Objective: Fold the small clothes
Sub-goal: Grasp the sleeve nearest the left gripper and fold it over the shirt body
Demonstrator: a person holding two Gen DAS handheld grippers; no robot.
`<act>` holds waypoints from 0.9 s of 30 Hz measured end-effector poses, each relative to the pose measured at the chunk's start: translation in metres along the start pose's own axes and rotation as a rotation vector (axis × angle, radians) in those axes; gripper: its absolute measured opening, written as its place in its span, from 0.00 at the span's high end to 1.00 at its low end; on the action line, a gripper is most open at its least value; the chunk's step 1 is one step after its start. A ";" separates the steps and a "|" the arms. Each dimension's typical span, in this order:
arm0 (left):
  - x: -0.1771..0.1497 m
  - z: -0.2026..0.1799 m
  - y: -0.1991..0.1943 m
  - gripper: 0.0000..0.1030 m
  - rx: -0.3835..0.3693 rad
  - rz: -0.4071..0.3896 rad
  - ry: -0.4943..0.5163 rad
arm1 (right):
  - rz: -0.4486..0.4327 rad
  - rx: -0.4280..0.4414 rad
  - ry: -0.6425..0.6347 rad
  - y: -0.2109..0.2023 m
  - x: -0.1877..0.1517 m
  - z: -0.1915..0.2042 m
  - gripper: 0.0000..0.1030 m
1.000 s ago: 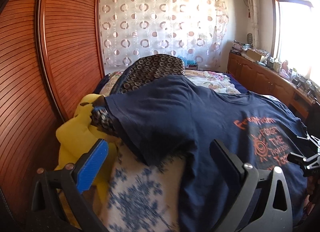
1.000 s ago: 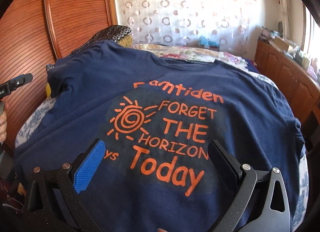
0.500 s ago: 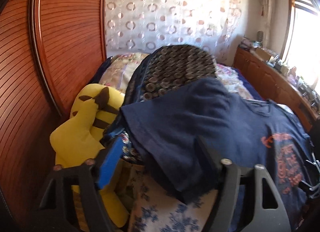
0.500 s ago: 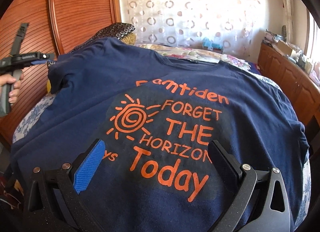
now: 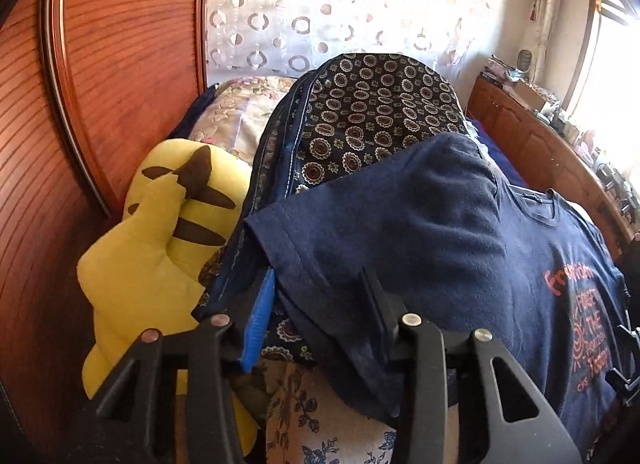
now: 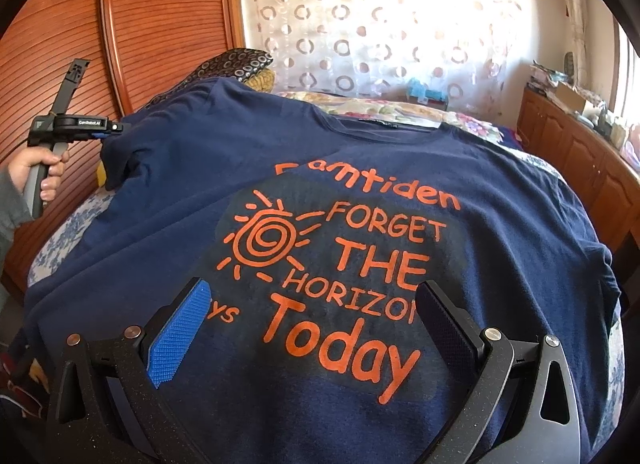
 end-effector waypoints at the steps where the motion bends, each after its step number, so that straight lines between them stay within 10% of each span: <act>1: 0.000 0.001 0.001 0.68 -0.002 0.004 -0.001 | 0.000 0.000 0.001 0.000 0.000 0.000 0.00; 7: 0.001 -0.006 -0.004 0.98 0.033 0.000 0.049 | 0.002 -0.001 0.000 0.000 -0.001 0.000 0.00; 15: 0.026 -0.051 -0.047 0.99 -0.003 -0.117 0.148 | 0.000 -0.003 0.003 0.001 -0.001 0.000 0.00; 27: 0.079 -0.217 -0.073 0.91 -0.163 -0.167 0.411 | 0.001 -0.002 0.008 0.002 -0.002 -0.002 0.00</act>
Point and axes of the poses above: each gripper's, at about its wrist camera, not at the fingertips, and y roughly the way its jaws point, z to its left, x to its top, the point moved 4 cm from there along y, roughly the way its jaws point, and after that the axes turned 10 degrees about y, right-handed, at the moved point
